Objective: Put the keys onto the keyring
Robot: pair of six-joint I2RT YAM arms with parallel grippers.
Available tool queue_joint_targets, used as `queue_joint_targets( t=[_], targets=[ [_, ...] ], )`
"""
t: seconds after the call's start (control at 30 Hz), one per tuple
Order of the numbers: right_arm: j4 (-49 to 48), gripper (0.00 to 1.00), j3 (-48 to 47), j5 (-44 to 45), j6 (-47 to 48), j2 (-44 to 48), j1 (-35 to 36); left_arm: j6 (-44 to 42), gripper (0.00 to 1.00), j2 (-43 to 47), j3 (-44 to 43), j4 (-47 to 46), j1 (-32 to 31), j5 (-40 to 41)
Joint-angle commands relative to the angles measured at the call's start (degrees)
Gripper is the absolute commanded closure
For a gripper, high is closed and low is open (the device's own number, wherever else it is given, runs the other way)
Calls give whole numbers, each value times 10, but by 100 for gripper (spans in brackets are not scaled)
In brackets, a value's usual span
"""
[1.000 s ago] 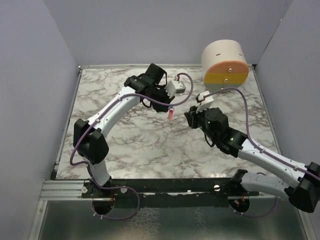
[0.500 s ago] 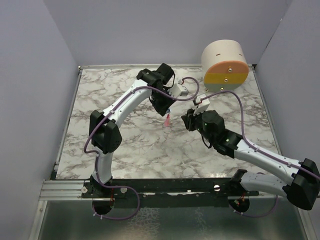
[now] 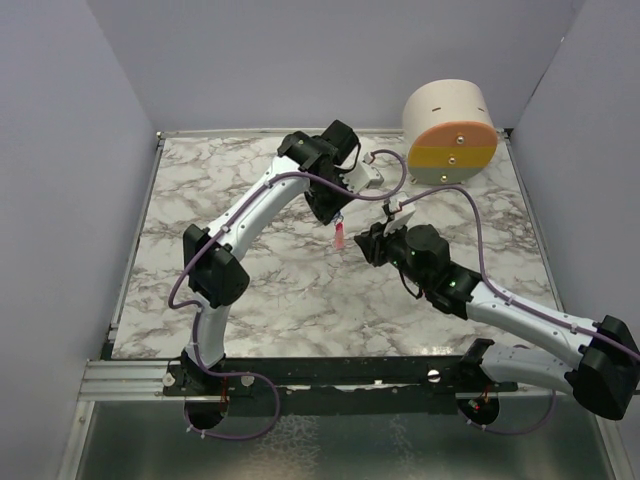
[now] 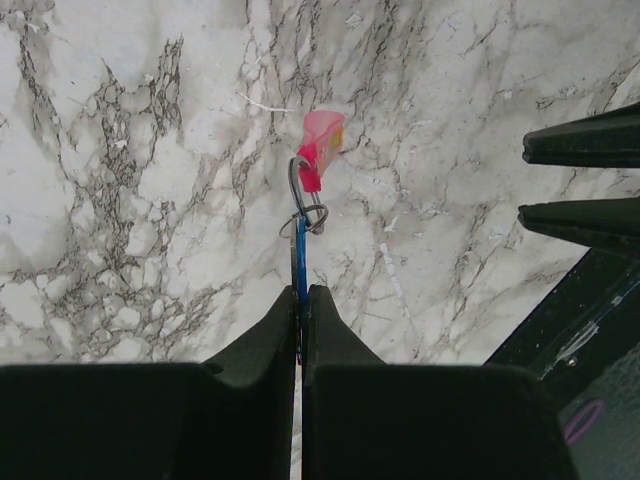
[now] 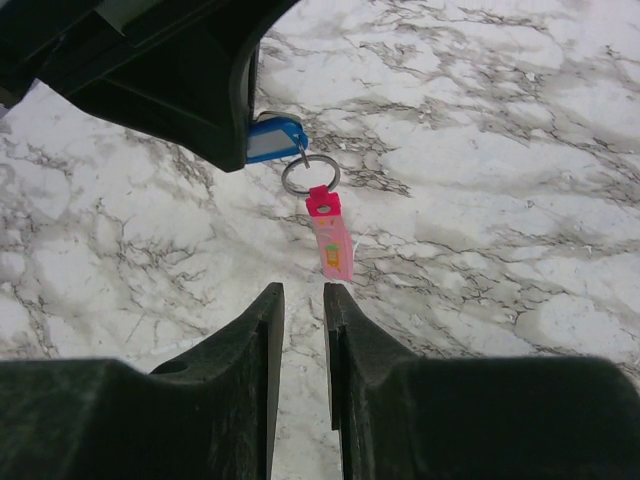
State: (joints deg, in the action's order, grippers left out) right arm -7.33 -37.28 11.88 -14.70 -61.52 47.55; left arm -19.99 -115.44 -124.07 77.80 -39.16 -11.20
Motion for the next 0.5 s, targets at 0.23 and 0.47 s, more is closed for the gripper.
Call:
queue_joint_targets(
  t=[0.23,0.47],
  targets=[
    [-41,76,8,-23,8,0,-2,-2,100,-18,-40,19,-14,28],
    [-35,76,10,-10,9,3,-2,-13,100,-24,-46,17,-14,23]
  ],
)
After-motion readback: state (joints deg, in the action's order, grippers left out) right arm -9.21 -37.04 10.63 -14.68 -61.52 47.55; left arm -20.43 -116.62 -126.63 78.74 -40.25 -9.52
